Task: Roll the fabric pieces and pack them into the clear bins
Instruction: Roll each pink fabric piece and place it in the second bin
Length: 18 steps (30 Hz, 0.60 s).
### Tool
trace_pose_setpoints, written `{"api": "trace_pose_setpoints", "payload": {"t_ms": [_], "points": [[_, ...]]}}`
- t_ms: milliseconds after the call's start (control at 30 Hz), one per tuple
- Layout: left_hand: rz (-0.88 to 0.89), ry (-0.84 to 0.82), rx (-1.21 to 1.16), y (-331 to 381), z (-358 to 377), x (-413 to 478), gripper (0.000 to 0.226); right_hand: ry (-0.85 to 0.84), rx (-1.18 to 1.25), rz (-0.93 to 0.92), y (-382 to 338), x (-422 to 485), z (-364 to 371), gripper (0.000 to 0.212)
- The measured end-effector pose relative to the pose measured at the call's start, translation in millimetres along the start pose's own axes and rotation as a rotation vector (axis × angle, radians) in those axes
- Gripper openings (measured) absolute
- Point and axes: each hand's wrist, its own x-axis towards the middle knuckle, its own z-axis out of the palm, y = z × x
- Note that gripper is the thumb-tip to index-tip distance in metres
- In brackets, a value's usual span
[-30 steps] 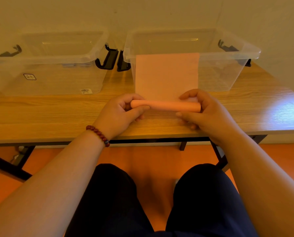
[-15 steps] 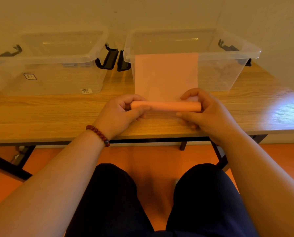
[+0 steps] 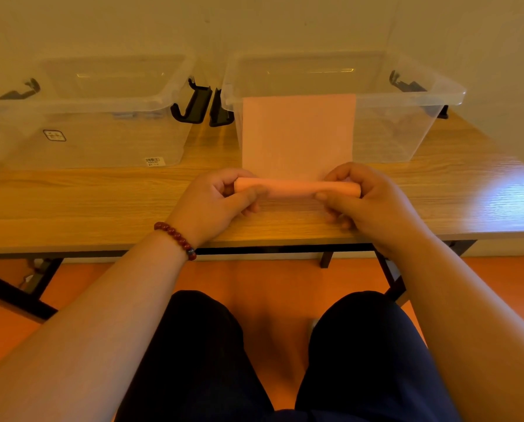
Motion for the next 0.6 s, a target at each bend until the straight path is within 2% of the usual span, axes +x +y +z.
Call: {"api": "trace_pose_setpoints", "payload": {"t_ms": [133, 267, 367, 600], "points": [[0.004, 0.004, -0.009, -1.4, -0.4, 0.0, 0.023, 0.025, -0.013, 0.018, -1.7, 1.2, 2.3, 0.014], [-0.003, 0.01, -0.004, -1.3, -0.5, 0.2, 0.014, 0.0, -0.029, 0.02, -1.9, 1.7, 1.0, 0.01], [-0.003, 0.008, -0.008, -1.0, -0.2, 0.6, 0.01, -0.019, -0.02, 0.02, -0.9, 1.3, -0.1, 0.017], [0.012, 0.005, 0.009, -2.3, -0.8, 0.5, 0.021, 0.021, -0.061, 0.022, -1.5, 2.1, 2.6, 0.011]]}}
